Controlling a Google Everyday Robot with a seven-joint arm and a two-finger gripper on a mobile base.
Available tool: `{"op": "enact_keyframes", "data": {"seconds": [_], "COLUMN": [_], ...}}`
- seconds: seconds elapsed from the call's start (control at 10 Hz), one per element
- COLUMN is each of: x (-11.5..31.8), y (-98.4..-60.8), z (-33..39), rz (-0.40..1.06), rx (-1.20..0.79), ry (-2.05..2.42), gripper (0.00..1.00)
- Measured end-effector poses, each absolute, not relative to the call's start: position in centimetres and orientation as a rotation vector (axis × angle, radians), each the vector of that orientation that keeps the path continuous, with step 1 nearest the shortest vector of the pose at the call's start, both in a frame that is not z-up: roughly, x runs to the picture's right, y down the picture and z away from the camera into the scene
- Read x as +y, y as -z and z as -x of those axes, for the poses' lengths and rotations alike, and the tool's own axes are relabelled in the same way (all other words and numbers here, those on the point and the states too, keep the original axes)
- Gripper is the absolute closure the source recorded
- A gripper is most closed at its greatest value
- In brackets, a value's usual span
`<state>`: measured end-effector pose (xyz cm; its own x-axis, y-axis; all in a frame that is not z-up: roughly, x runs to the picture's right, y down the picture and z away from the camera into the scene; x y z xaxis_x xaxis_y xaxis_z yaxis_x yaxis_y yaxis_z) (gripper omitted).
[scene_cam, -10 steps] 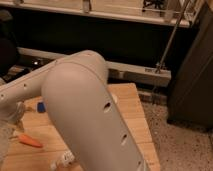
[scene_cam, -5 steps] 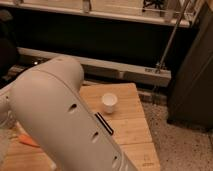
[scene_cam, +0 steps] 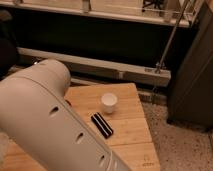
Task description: Place the pepper in the ceramic cup
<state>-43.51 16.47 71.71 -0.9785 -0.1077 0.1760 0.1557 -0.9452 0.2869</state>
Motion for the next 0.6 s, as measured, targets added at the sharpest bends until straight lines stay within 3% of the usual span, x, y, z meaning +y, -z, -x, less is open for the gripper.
{"op": "enact_keyframes", "data": {"seconds": [0.6], "x": [16.6], "y": [-71.59], "z": [43.69], "rz": [0.235], "rx": [-0.458], "ry": [2.966], "gripper": [0.33]}}
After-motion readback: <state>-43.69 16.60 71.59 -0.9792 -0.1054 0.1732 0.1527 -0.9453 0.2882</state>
